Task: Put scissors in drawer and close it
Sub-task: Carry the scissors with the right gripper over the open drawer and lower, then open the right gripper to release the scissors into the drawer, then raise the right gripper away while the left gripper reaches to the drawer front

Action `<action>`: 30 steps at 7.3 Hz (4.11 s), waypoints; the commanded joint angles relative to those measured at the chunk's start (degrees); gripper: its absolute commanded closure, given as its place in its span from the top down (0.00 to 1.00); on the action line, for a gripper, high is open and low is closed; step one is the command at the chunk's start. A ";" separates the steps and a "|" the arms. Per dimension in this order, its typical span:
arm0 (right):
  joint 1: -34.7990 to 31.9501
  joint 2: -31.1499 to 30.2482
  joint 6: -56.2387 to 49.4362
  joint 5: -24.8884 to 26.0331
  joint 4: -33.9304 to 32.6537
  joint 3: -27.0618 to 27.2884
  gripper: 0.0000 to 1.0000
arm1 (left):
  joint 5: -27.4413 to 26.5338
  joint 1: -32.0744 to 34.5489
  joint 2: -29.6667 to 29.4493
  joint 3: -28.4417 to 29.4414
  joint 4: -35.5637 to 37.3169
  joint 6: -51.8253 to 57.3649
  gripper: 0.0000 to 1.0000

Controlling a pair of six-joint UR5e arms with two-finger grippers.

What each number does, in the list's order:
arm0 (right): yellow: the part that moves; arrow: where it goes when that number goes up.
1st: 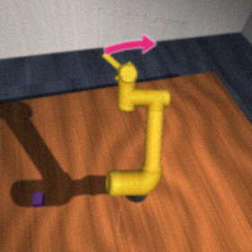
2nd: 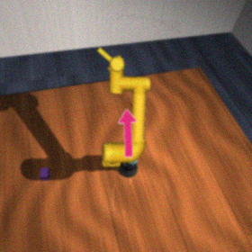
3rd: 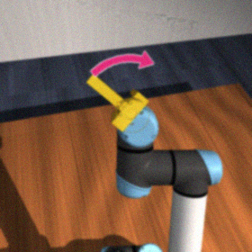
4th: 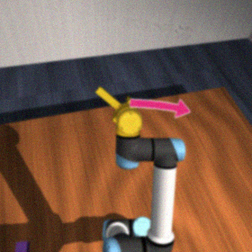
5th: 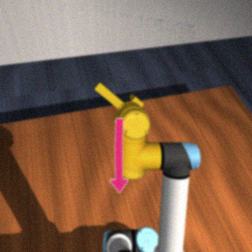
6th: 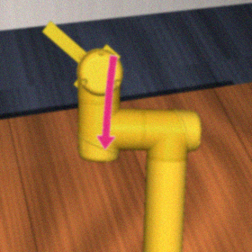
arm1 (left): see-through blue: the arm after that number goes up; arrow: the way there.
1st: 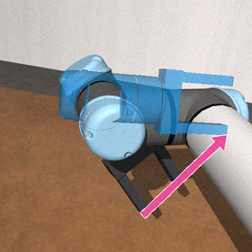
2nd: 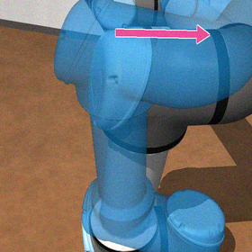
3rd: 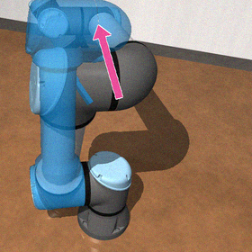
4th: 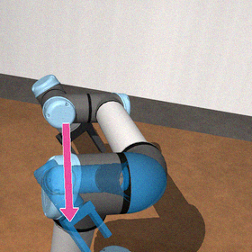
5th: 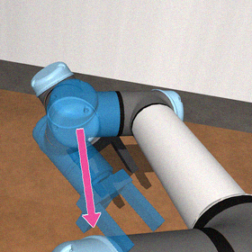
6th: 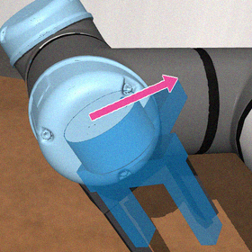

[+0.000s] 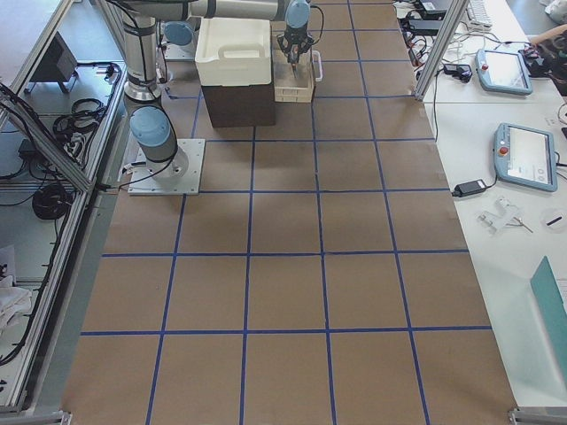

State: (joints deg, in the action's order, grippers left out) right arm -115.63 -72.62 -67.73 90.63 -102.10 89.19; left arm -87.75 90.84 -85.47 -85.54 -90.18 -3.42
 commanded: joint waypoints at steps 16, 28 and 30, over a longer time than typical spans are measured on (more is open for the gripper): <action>25.79 -16.50 59.11 -3.94 8.23 0.02 1.00 | -7.78 17.08 -32.63 6.33 24.35 -29.06 1.00; 25.46 -21.25 80.21 2.18 14.39 0.55 1.00 | -1.81 21.13 -41.36 8.11 22.10 -21.46 1.00; 24.58 -20.90 79.69 2.01 13.33 0.55 1.00 | -1.81 21.31 -39.95 7.94 19.18 -21.36 1.00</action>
State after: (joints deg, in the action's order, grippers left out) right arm -90.61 -93.74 12.15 92.59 -88.33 89.71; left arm -89.60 112.03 -126.08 -77.51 -69.32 -24.92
